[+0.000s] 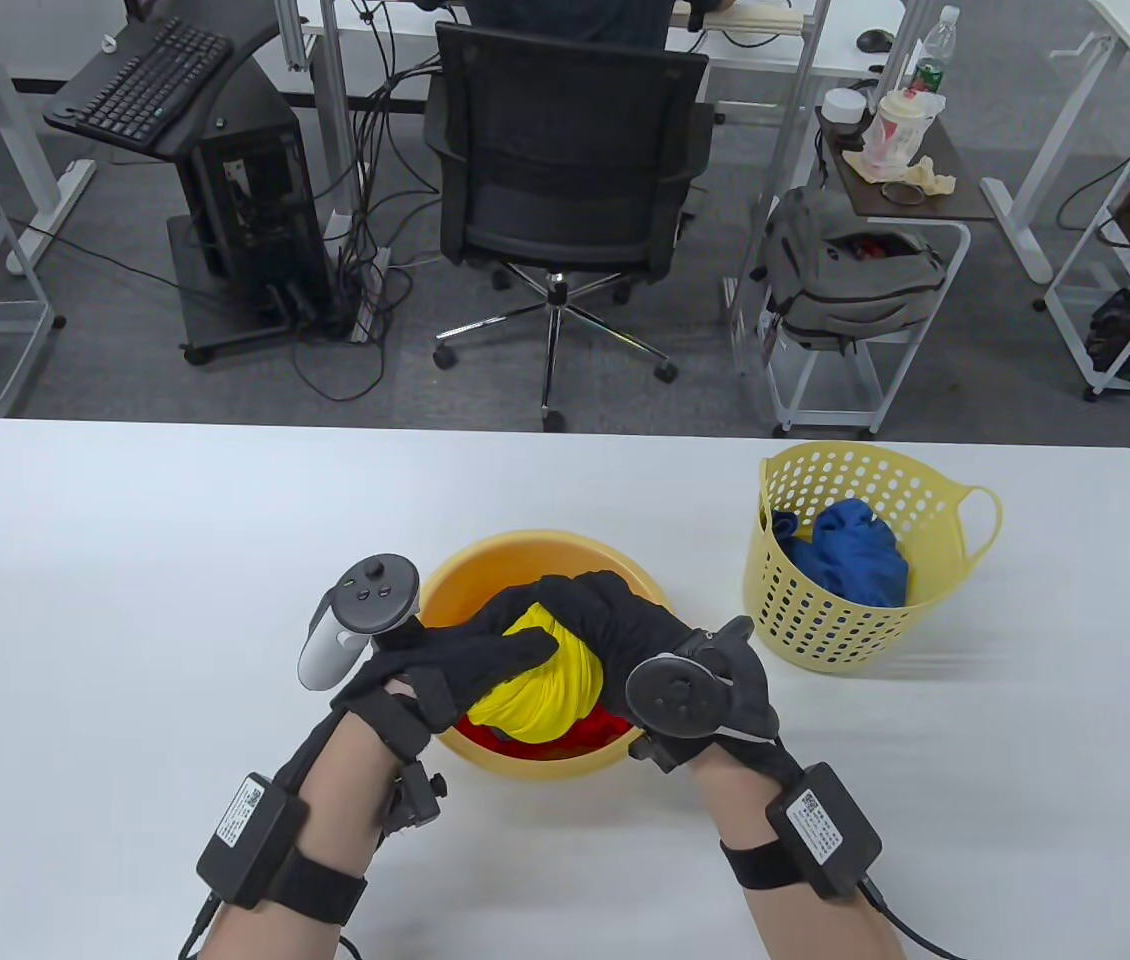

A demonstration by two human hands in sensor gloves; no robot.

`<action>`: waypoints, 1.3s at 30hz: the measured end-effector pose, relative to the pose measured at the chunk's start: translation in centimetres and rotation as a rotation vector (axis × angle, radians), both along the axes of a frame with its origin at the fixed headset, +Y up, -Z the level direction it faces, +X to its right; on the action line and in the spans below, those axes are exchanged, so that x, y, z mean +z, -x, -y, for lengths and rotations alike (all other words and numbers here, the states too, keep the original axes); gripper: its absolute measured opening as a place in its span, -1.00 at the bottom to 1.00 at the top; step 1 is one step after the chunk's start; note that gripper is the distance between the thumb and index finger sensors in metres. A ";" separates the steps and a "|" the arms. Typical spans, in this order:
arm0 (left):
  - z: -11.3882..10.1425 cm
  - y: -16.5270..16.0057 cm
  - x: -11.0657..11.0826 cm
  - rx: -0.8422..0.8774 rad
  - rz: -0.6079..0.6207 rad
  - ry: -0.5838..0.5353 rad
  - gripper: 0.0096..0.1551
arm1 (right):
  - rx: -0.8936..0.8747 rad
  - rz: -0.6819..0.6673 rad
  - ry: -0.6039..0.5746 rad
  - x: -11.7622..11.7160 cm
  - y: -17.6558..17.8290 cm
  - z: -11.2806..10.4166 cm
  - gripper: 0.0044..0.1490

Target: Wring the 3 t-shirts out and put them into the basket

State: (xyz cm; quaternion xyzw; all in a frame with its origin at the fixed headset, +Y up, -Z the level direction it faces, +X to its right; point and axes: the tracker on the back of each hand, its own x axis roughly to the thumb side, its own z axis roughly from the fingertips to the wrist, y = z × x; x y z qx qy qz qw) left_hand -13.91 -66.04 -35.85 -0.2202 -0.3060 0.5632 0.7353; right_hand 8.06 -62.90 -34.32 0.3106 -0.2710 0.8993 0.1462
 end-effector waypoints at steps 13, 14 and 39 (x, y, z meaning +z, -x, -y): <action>-1.5 -3.0 1.7 -0.633 -0.242 -0.532 0.65 | 0.204 0.208 -0.059 0.0 0.9 0.4 0.13; -1.5 -3.3 1.8 -0.671 -0.281 -0.576 0.63 | 0.205 0.211 -0.044 0.0 1.0 0.4 0.13; 0.4 -5.9 2.7 -1.042 -0.583 -1.012 0.40 | -0.106 0.303 0.442 -2.4 0.5 2.5 0.09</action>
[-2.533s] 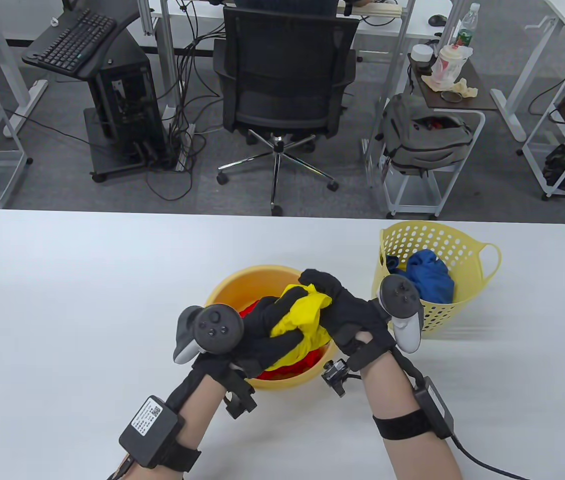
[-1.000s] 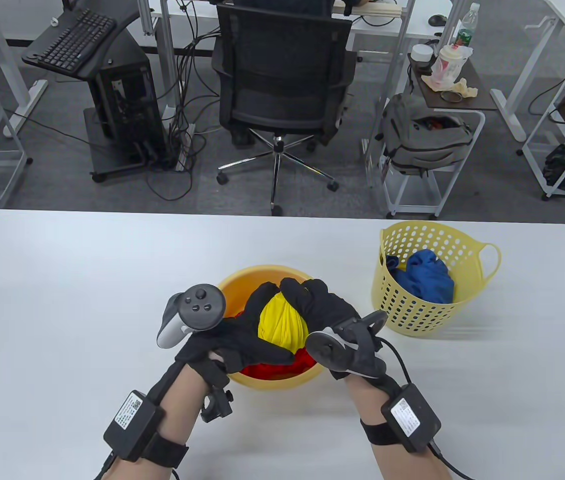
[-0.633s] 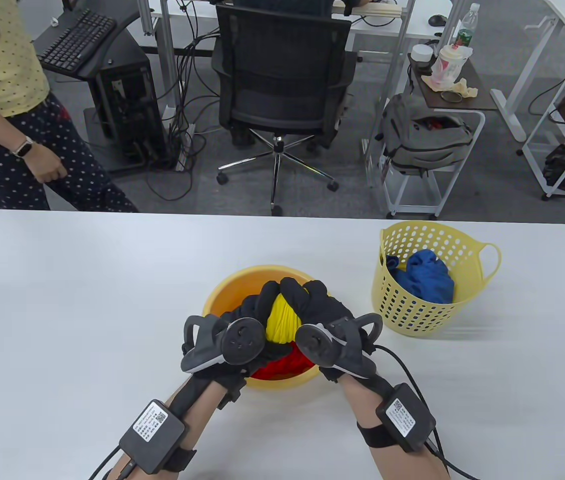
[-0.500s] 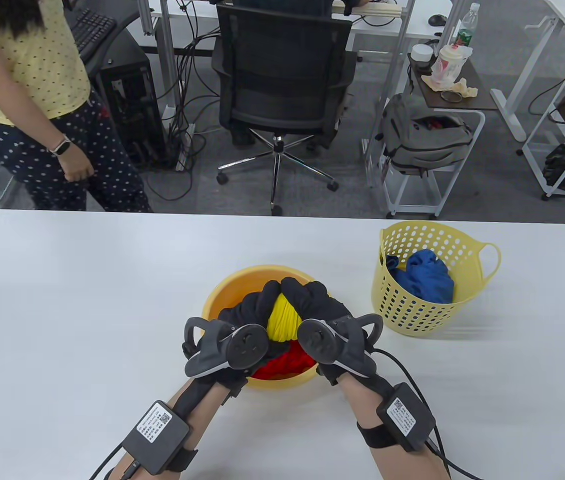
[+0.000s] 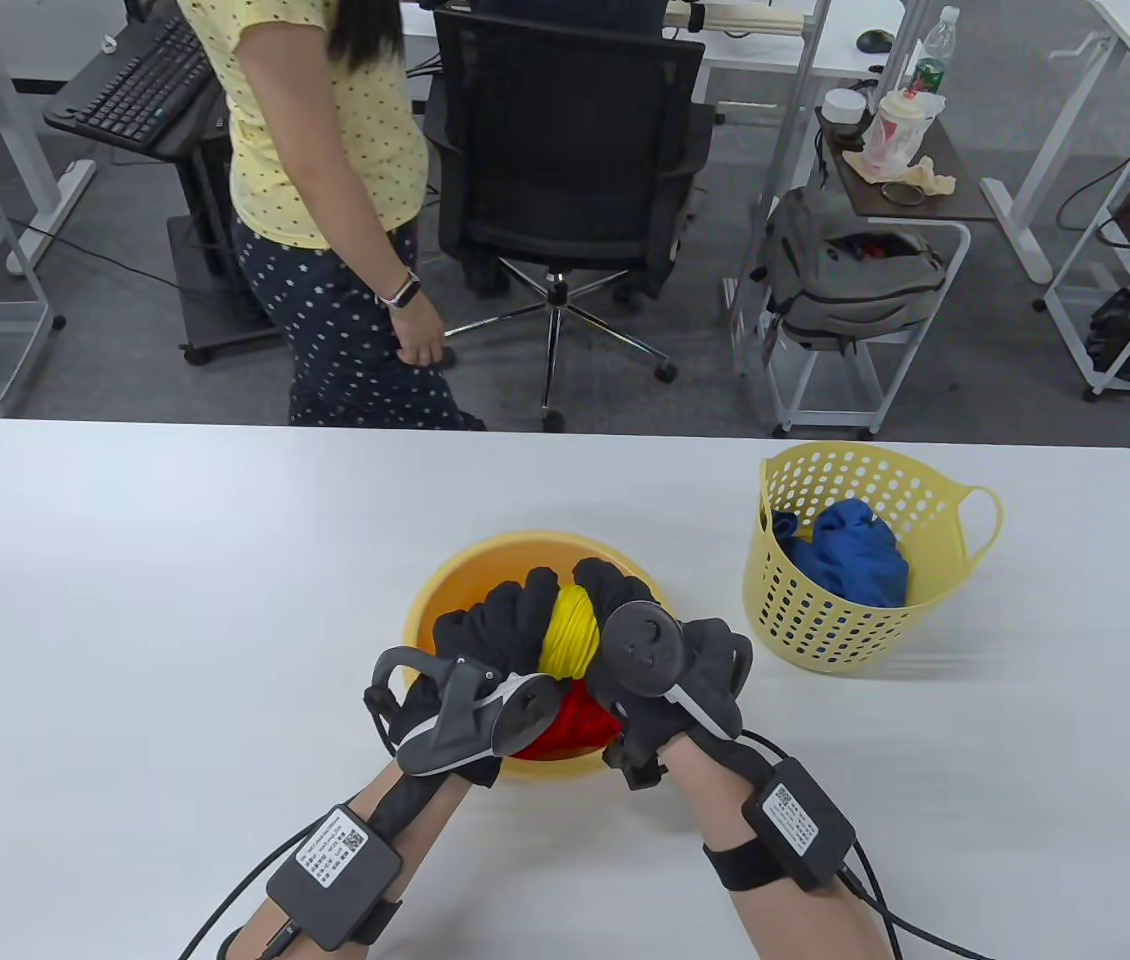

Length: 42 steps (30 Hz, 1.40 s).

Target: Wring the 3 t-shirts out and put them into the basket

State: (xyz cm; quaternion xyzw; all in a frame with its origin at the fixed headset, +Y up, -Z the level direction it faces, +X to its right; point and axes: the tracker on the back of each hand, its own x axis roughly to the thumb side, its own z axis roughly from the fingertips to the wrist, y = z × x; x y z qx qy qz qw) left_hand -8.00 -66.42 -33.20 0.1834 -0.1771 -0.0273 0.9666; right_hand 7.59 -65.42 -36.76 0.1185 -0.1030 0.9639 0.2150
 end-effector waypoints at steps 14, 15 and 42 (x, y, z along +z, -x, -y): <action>-0.5 -0.5 0.4 -0.063 -0.030 -0.022 0.39 | -0.034 0.006 0.042 -0.4 -0.2 0.3 0.09; -0.6 -0.5 0.5 -0.062 -0.030 -0.023 0.39 | -0.035 0.005 0.038 -0.4 -0.2 0.2 0.09; -2.8 2.3 0.2 0.134 0.139 0.112 0.45 | -0.225 -0.087 0.036 -0.1 -1.8 -1.2 0.08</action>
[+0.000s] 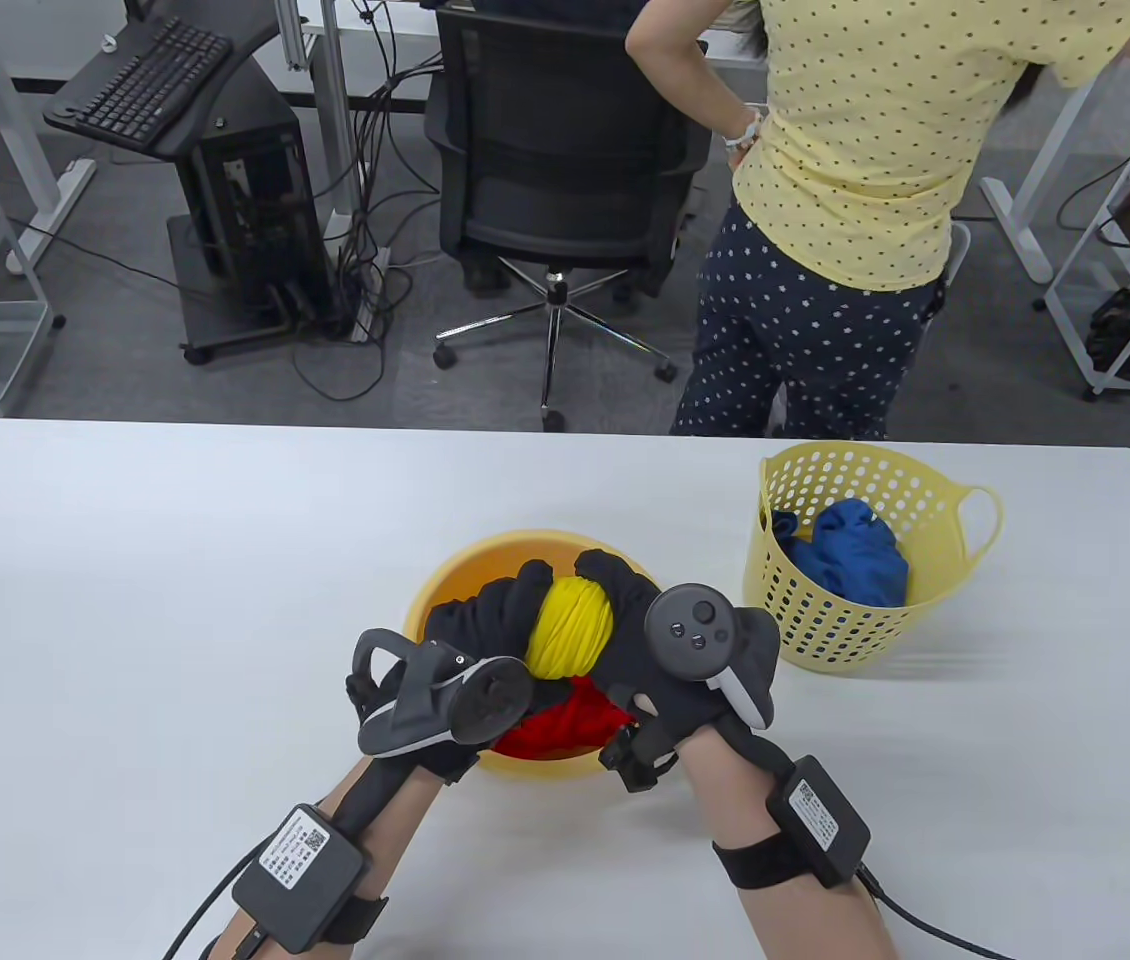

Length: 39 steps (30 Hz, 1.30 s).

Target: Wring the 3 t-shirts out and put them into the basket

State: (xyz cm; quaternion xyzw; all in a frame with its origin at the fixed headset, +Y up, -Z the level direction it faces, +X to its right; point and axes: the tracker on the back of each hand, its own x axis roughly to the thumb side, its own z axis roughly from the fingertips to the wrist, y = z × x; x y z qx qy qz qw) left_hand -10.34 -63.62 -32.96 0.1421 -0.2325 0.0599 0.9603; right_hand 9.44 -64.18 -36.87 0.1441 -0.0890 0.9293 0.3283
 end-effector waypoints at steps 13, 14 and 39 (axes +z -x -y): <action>3.6 0.7 -2.7 -0.249 -0.104 0.356 0.13 | -0.326 0.598 -0.203 -0.8 -17.0 -3.7 0.20; 4.6 0.3 -3.0 -0.260 -0.108 0.376 0.10 | -0.275 0.674 -0.204 -0.9 -18.4 -3.3 0.20; 4.6 1.0 -4.1 -0.061 -0.183 0.338 -0.55 | 0.032 0.443 -0.190 -1.4 -12.6 -3.4 0.08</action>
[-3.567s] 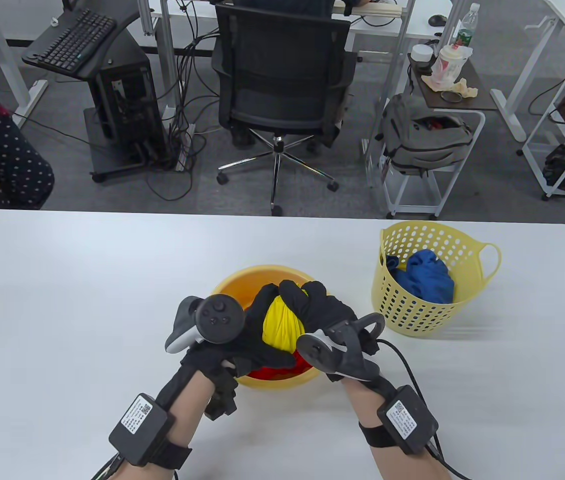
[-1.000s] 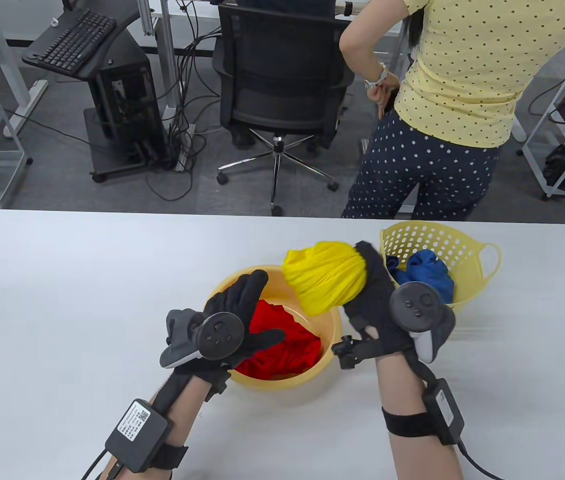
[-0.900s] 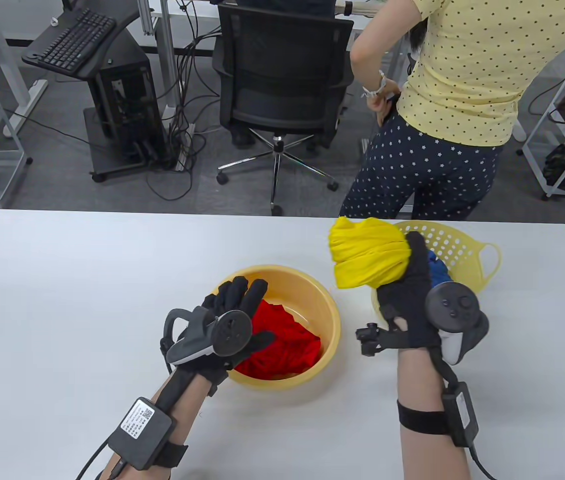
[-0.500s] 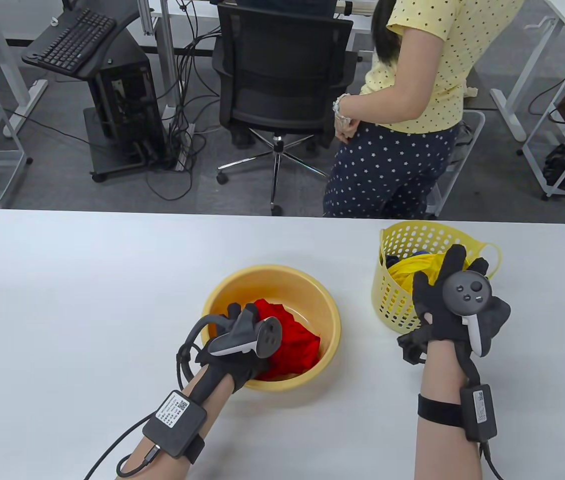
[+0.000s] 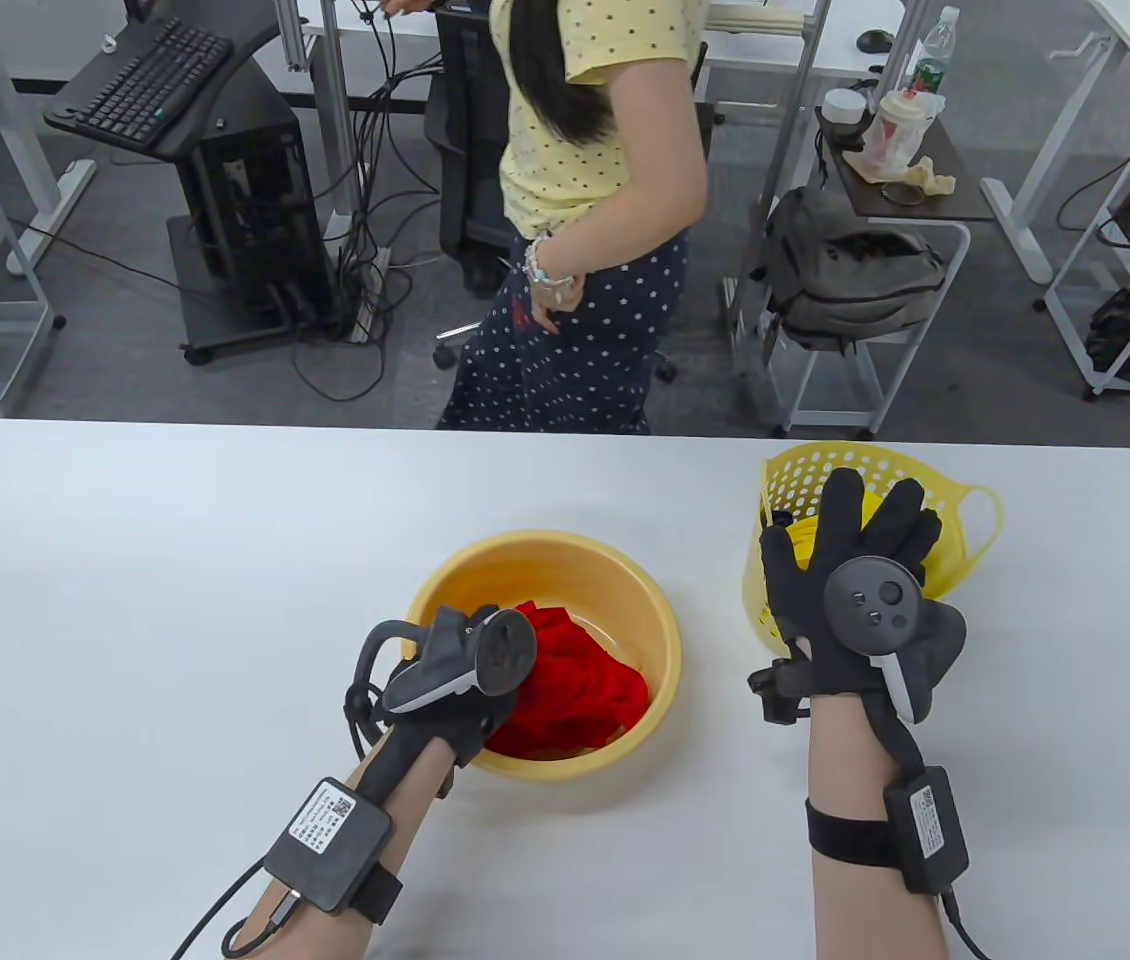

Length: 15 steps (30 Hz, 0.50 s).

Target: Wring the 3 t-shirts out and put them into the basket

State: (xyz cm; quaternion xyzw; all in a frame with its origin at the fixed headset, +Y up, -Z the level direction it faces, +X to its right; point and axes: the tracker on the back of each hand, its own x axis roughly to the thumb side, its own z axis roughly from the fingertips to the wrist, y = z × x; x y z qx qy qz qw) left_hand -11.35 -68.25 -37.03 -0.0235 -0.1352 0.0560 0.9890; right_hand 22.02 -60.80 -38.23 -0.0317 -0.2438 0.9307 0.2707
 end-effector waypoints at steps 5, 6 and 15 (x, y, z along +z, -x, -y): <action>-2.6 3.4 0.3 0.339 -0.057 -0.026 -0.52 | 0.005 -0.039 -0.012 0.2 0.8 -0.1 0.08; -3.1 4.4 0.4 0.454 -0.067 -0.032 -0.52 | 0.012 -0.065 -0.018 0.4 1.3 -0.2 0.09; -5.5 9.0 1.9 1.505 0.138 0.035 -0.51 | 0.099 -0.520 0.117 0.6 6.9 0.6 0.37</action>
